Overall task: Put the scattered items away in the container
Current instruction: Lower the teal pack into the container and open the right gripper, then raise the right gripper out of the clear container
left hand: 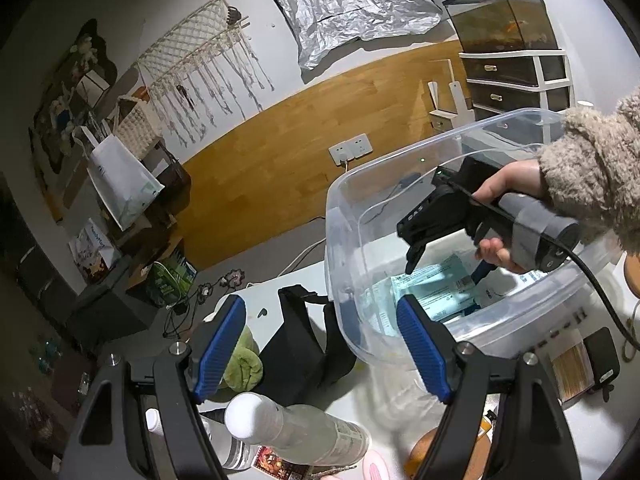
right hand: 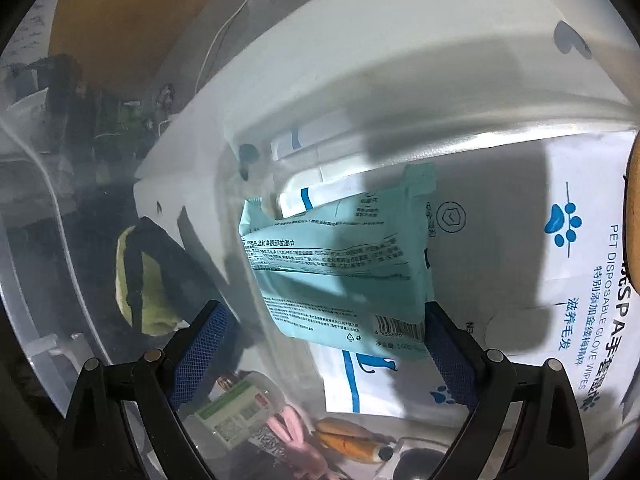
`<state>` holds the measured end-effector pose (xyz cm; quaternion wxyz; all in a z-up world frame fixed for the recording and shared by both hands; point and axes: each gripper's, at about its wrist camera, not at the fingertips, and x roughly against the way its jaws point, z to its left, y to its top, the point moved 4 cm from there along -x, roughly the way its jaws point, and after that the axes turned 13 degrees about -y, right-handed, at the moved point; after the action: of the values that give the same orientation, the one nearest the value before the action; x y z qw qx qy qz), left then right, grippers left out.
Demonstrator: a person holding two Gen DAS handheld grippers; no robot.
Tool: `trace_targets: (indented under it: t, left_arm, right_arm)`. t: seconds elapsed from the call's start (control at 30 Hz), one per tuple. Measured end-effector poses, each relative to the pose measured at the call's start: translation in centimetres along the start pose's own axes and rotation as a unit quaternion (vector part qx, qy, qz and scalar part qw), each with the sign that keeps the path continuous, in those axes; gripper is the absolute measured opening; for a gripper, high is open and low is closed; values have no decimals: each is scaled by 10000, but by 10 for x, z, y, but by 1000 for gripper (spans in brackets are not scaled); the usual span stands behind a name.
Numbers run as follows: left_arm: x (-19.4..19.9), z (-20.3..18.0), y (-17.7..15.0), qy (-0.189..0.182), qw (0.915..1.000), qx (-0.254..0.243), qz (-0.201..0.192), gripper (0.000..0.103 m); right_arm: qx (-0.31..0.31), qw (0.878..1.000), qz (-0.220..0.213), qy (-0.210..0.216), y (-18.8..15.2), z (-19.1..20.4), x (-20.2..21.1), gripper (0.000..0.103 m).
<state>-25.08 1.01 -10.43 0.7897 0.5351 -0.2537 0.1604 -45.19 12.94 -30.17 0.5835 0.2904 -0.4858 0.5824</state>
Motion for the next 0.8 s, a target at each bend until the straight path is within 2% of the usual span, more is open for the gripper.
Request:
trace_targets:
  t: [0.07,0.13,0.17,0.2,0.33,0.37,0.47,0.53,0.63,0.7,0.8]
  left_arm:
    - [0,1,-1,11,10000,2,8,79]
    - [0,0,-3,3,10000,1,20,79]
    - [1,0,-3,2,10000,2,24,79]
    - [1,0,-4,-1,10000,4,27,79]
    - [0,-1,-4,-57,10000,34,21,79]
    - [0,-1,-3,-65,10000,26,13,79]
    - [2,-3,-1,-65,10000,-26,-27,79]
    - [4,-4,1,-67,9999,-51,-56,79]
    - [5,-4,2,-53,9999,-50,-78,79]
    - [4,-3,3,-51,9999,-35,-81,79]
    - [4,-2,4,-72,9999,14,-97,79]
  right_arm:
    - [-19,9999,-91,-141,-1,-7,9,96]
    - [118,9992,-306,-249,-2,-11,23,68]
    - [254,9984,-425,-262,-3,-11,30,45]
    - [415,9977,-466,-264,-5,-10,34,29]
    - [1700,9835,-227,-568,-23,15,30,26]
    - [1939,9789,-29,-640,-27,20,24,26]
    - [2412,9617,482,-1208,-35,25,-1,26]
    - [2585,9519,882,-1385,-41,24,-20,26]
    - [2768,9393,1016,-1752,-43,22,-37,25]
    - [2737,9405,807,-1843,-36,22,-38,26]
    - [2495,9510,579,-1733,-24,21,-32,26]
